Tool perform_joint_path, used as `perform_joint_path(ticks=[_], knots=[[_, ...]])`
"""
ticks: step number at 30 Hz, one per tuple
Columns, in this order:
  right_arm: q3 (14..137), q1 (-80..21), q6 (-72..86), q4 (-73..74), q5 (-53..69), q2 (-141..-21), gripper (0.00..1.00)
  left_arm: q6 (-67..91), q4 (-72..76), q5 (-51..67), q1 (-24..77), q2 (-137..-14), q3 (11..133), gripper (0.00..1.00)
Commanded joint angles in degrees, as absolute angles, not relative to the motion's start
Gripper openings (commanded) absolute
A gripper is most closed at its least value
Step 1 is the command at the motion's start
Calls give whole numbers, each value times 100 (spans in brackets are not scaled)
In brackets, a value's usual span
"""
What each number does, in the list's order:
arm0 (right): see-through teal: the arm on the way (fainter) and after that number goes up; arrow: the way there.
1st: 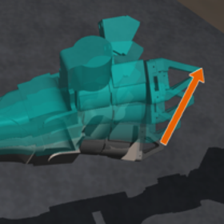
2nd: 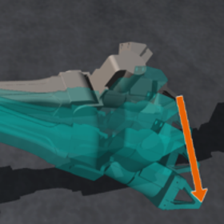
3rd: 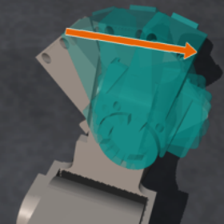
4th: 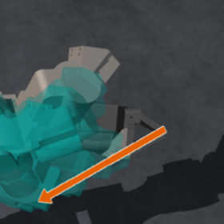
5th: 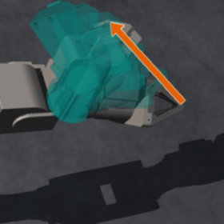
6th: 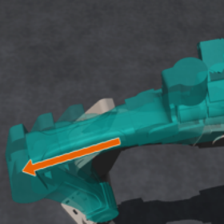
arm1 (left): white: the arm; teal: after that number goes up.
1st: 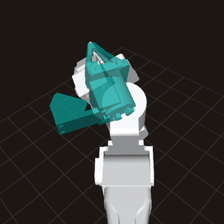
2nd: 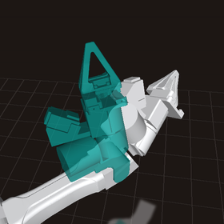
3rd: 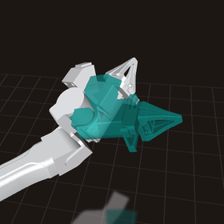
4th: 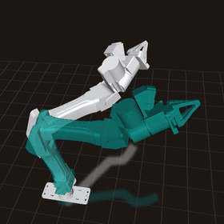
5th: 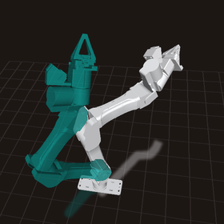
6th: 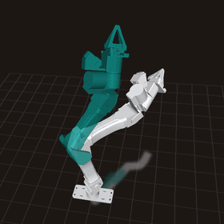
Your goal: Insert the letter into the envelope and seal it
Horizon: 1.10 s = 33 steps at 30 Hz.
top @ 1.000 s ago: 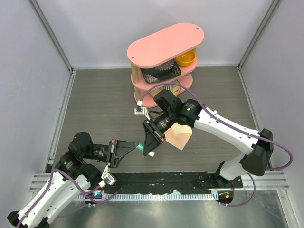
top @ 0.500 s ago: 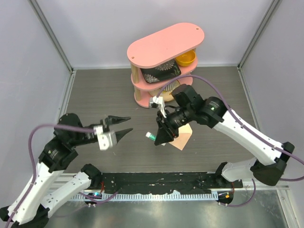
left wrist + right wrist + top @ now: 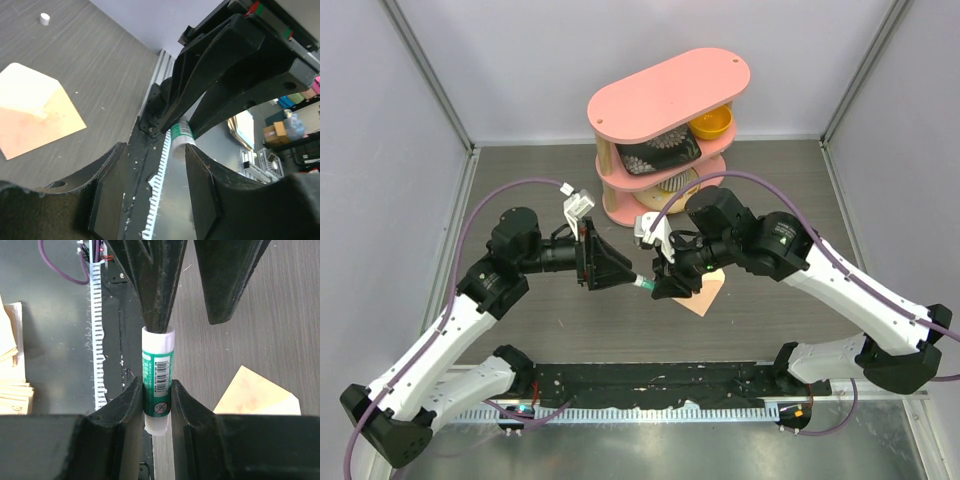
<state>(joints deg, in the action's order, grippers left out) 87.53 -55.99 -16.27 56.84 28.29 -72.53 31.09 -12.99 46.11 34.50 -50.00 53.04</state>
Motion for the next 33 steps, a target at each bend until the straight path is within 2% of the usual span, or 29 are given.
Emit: perform_joint_path(ticks=[1,7,10,18,23,33], knots=[[8947,-5739,-1811,5467,2479,-7225,1,4034,-571,4579,3586,-5036,5247,53],[8965,-5792,-1819,5502,2233,-7277,1,4210,-457,4404,3683,-4905,4966,56],[8930,-5792,-1784,5502,2171,-7216,1,4515,-536,4149,3481,-4738,4808,57],[8692,-5792,-1916,5607,1828,-6961,1,5651,113,4517,2778,-4553,4324,61],[8684,-5792,-1749,5353,1635,-6987,1,5801,588,4526,2812,-4667,4342,62],[8499,-5792,-1556,4589,1600,-7023,1,5643,966,4070,3278,-4808,4237,58]])
